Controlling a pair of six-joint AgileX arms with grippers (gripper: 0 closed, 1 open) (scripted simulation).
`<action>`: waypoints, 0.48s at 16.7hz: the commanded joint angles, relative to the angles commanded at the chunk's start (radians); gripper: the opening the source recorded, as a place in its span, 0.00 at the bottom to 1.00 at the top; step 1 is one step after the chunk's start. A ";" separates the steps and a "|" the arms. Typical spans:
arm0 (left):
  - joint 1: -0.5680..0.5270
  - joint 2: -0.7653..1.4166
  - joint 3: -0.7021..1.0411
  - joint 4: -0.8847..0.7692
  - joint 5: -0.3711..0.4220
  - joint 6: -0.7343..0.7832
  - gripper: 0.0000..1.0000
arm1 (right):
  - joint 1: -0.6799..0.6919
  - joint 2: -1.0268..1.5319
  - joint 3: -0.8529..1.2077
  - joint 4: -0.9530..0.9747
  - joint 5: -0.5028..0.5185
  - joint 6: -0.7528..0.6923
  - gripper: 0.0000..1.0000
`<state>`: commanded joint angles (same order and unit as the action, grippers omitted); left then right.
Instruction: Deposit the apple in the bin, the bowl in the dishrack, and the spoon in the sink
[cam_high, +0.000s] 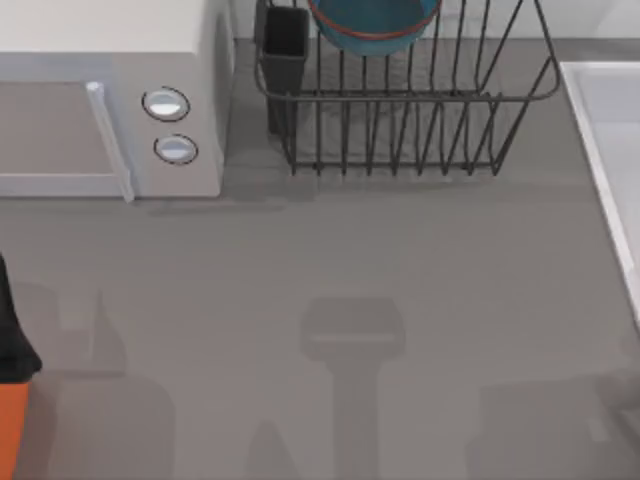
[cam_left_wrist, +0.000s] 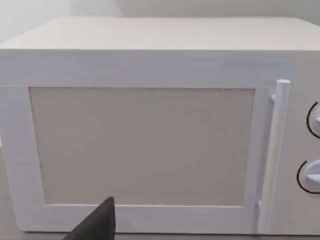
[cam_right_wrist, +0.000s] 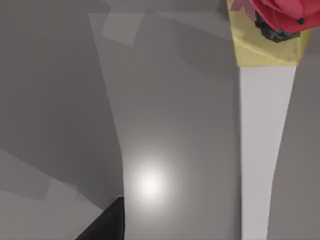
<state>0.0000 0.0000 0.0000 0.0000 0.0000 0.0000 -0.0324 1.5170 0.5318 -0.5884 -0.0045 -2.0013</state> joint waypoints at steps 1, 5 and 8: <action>0.000 0.000 0.000 0.000 0.000 0.000 1.00 | 0.000 0.000 0.000 0.000 0.000 0.000 1.00; 0.000 0.000 0.000 0.000 0.000 0.000 1.00 | 0.000 0.000 0.000 0.000 0.000 0.000 0.85; 0.000 0.000 0.000 0.000 0.000 0.000 1.00 | 0.000 0.000 0.000 0.000 0.000 0.000 0.62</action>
<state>0.0000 0.0000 0.0000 0.0000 0.0000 0.0000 -0.0324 1.5170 0.5318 -0.5884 -0.0045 -2.0013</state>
